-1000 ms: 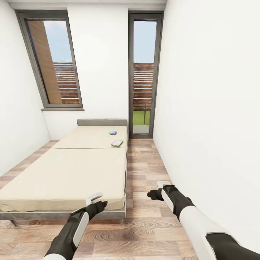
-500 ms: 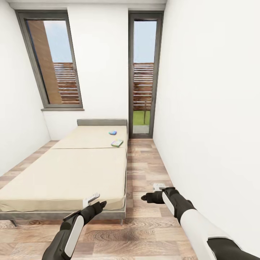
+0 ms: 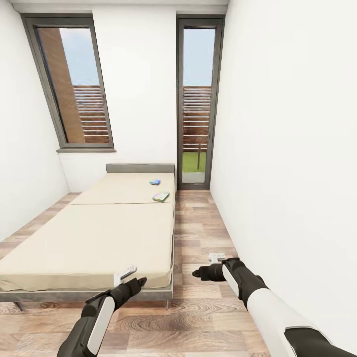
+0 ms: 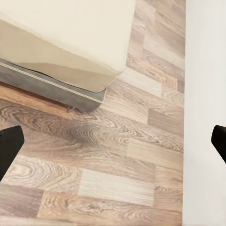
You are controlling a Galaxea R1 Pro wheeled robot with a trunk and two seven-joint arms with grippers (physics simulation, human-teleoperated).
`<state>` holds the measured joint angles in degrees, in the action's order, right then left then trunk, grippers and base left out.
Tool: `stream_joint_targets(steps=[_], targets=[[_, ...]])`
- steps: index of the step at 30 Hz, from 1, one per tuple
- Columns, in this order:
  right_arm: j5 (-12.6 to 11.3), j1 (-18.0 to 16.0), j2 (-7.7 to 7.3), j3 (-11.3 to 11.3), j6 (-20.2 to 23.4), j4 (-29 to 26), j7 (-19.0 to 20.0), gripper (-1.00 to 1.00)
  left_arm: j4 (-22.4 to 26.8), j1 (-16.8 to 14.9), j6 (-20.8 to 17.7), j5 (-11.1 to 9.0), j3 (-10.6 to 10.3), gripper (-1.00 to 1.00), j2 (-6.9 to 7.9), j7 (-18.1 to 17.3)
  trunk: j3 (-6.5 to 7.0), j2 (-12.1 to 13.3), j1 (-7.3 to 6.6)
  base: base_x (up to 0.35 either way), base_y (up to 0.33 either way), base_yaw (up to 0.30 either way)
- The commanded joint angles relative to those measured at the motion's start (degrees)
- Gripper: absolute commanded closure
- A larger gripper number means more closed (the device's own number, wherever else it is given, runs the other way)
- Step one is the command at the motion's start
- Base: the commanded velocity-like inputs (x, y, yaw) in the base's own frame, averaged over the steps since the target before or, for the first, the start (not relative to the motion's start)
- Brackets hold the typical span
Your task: Put all the toys in the child's room - the three board games (two on the bed and one on the table), the two jigsaw puzzles on the table, and the tennis ball on the table - inside the toy box on the table in the child's room.
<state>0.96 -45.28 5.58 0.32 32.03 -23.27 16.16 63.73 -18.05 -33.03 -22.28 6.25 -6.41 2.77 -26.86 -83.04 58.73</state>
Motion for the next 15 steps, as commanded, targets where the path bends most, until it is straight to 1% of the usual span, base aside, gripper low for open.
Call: stream_joint_targets(steps=[1, 13, 15], targets=[[0.3, 0.0, -0.07, 0.0, 0.4, -0.1, 0.3, -1.00, 0.2, 0.0, -1.4, -0.6, 0.1, -1.00, -0.07, 0.3, -0.07, 0.0, 0.00, 0.000, 0.000, 0.000], [0.6, 0.1, -0.20, 0.0, 0.5, -0.1, 0.6, -1.00, 0.4, 0.0, -3.4, -0.7, 0.0, -1.00, -0.23, -0.1, -0.07, 0.0, 0.00, 0.000, 0.000, 0.001], [0.7, 0.2, -0.19, 0.0, 0.5, -0.1, 0.6, -1.00, 0.4, 0.0, -3.5, -0.7, 0.0, -1.00, -0.28, -0.1, -0.07, 0.0, 0.00, 0.000, 0.000, 0.071]])
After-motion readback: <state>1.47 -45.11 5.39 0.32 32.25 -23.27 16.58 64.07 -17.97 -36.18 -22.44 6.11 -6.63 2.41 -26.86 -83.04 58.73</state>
